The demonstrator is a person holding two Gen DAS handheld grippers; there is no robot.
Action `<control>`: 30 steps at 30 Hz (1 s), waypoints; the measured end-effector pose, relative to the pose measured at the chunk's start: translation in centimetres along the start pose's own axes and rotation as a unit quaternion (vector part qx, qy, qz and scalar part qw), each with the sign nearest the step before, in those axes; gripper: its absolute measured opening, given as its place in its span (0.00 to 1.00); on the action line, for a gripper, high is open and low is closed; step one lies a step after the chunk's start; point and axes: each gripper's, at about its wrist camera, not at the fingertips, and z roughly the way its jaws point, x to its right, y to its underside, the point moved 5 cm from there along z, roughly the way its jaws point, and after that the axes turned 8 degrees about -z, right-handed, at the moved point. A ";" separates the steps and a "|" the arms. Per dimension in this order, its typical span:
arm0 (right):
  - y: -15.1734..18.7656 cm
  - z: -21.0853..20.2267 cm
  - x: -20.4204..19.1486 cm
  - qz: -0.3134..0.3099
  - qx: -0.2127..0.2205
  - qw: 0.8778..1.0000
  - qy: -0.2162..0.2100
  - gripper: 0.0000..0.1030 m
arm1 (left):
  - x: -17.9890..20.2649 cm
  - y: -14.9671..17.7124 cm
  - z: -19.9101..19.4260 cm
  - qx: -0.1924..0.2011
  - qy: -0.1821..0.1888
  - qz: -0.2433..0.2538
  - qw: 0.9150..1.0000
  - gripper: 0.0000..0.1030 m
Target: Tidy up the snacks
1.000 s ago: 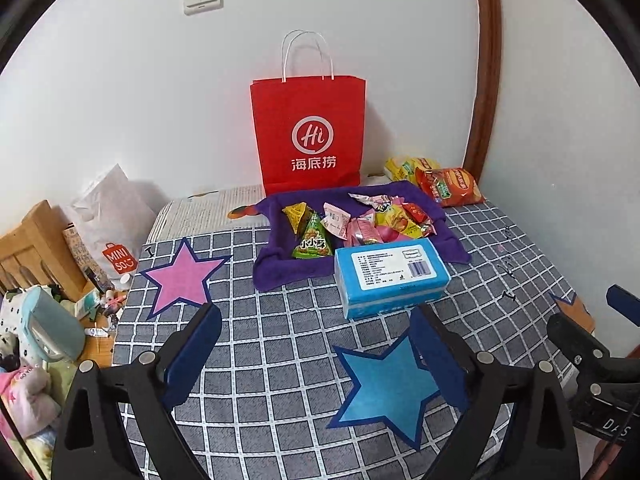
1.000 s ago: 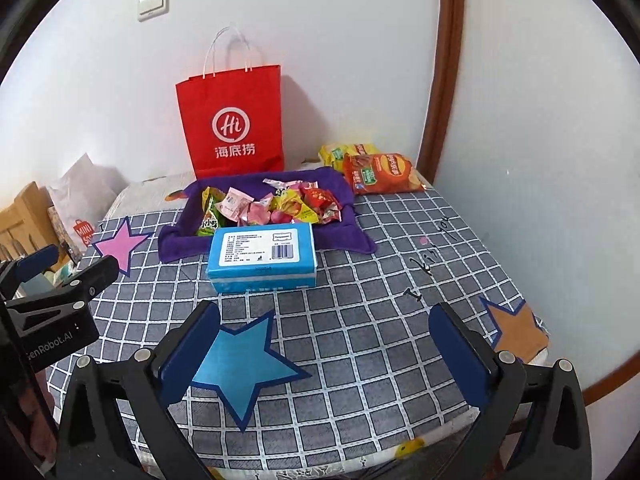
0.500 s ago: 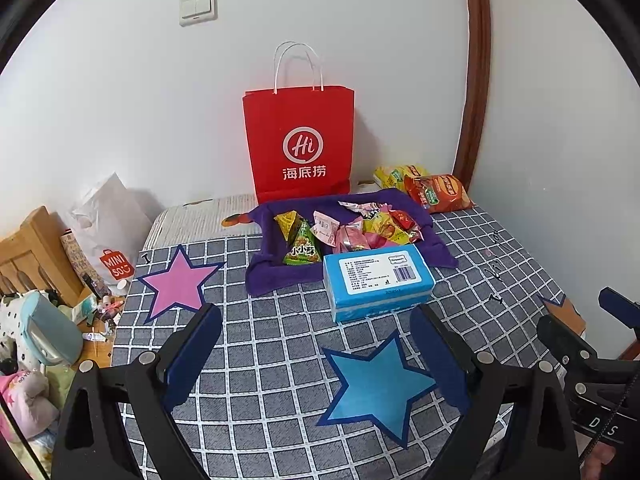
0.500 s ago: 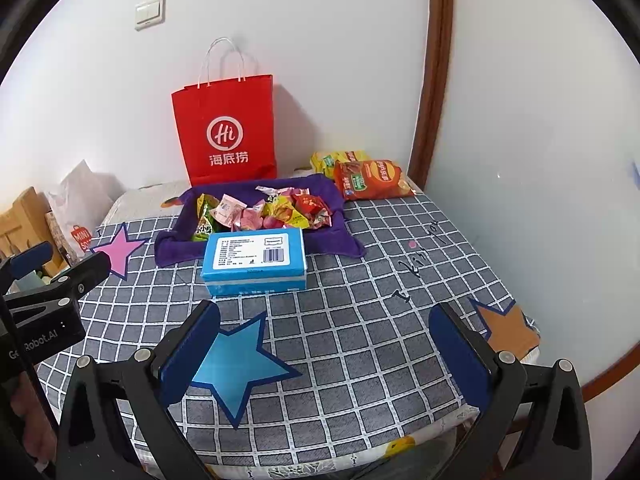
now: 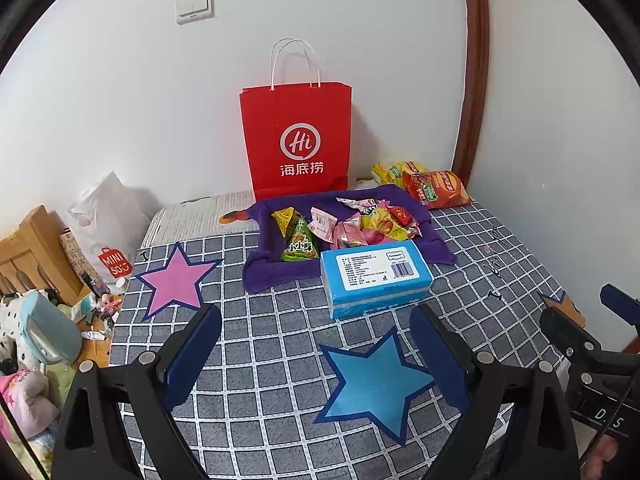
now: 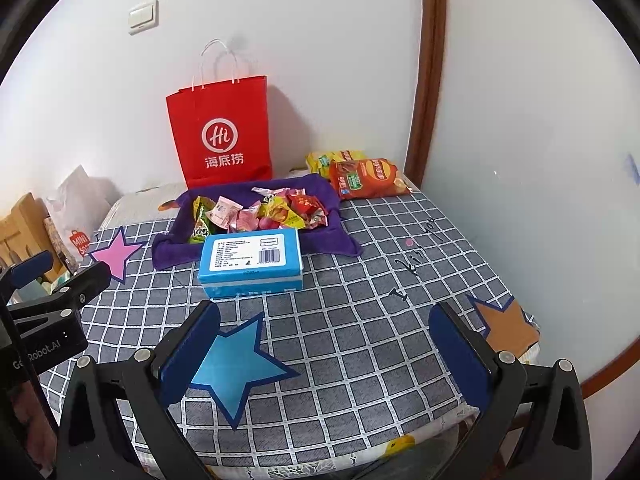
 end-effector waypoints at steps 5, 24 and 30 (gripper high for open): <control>0.0 0.0 0.1 0.000 0.001 1.000 0.000 1.00 | 0.1 0.0 0.0 0.000 0.002 0.001 1.000 0.92; 0.1 -0.2 0.3 0.000 0.004 1.000 0.000 1.00 | 0.7 0.0 -0.1 0.000 0.006 0.003 1.000 0.92; 0.0 -0.4 0.4 0.000 0.006 1.000 0.001 1.00 | 0.7 -0.1 -0.3 0.003 0.009 0.004 1.000 0.92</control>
